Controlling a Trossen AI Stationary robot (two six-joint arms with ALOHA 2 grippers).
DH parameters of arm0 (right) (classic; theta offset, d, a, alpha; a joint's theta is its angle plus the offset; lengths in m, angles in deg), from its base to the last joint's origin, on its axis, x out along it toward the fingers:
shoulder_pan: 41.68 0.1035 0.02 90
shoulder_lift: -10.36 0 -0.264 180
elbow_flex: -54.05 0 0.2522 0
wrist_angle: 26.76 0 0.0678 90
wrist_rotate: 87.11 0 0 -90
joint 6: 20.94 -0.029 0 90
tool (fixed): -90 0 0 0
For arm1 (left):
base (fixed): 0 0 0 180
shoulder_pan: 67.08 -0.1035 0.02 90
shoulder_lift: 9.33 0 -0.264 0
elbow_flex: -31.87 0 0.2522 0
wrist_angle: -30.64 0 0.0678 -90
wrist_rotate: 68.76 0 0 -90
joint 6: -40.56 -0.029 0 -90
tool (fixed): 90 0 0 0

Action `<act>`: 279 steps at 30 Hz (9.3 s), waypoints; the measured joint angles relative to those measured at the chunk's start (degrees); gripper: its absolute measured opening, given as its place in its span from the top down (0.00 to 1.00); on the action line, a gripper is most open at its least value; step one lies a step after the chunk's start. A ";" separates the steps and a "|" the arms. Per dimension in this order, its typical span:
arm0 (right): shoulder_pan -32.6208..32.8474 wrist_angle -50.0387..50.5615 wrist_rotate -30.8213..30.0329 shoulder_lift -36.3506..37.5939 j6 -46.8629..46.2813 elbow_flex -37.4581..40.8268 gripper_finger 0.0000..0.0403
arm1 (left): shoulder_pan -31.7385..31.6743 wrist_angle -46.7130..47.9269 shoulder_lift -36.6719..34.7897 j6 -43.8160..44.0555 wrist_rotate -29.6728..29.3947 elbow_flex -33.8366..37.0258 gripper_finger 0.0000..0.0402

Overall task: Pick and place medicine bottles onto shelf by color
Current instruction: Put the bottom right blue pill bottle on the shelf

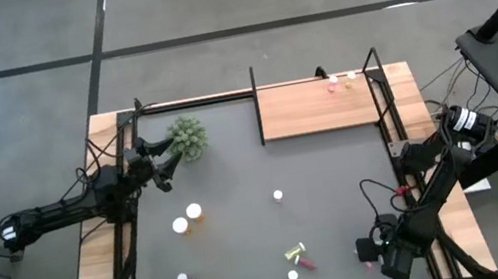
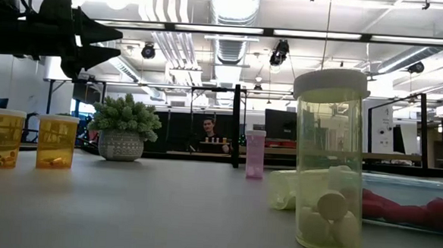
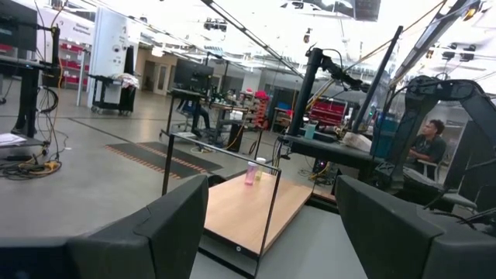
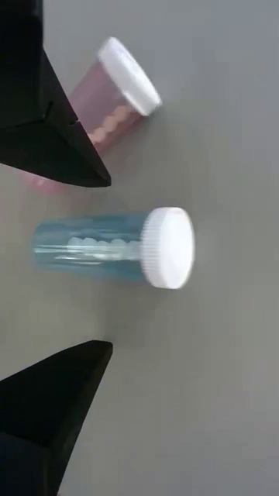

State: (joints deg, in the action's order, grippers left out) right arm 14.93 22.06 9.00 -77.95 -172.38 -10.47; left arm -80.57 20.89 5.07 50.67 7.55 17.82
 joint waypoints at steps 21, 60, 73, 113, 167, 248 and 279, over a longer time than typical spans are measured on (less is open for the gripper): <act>0.75 0.74 -0.37 -1.11 2.05 -0.41 0.18 | -0.01 0.00 0.09 0.02 0.00 0.00 0.33; -1.52 5.78 -3.27 -0.66 2.32 -0.32 0.20 | -0.01 0.00 0.11 0.02 0.00 0.00 0.33; -1.53 5.36 -3.33 -0.66 1.40 -0.32 0.48 | 0.00 0.02 0.11 0.01 0.00 0.00 0.33; -2.02 5.03 1.66 -0.66 5.65 -0.32 0.72 | 0.01 0.02 0.11 0.00 0.00 0.00 0.33; -3.53 11.24 -6.88 4.18 16.49 -0.32 0.73 | -0.01 0.02 0.11 0.01 0.00 0.00 0.33; -54.35 -60.36 -59.68 29.85 116.37 -0.35 0.73 | -0.01 -32.03 24.54 18.20 -8.47 -17.69 0.33; -61.63 -75.45 -26.24 1.21 133.69 -29.90 0.73 | -0.03 -52.46 58.00 42.48 2.67 -38.18 0.33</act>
State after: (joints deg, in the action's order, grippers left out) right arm -46.70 -53.39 -17.24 -76.75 -38.69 -40.37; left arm -80.60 -31.57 63.07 93.15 10.22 -20.36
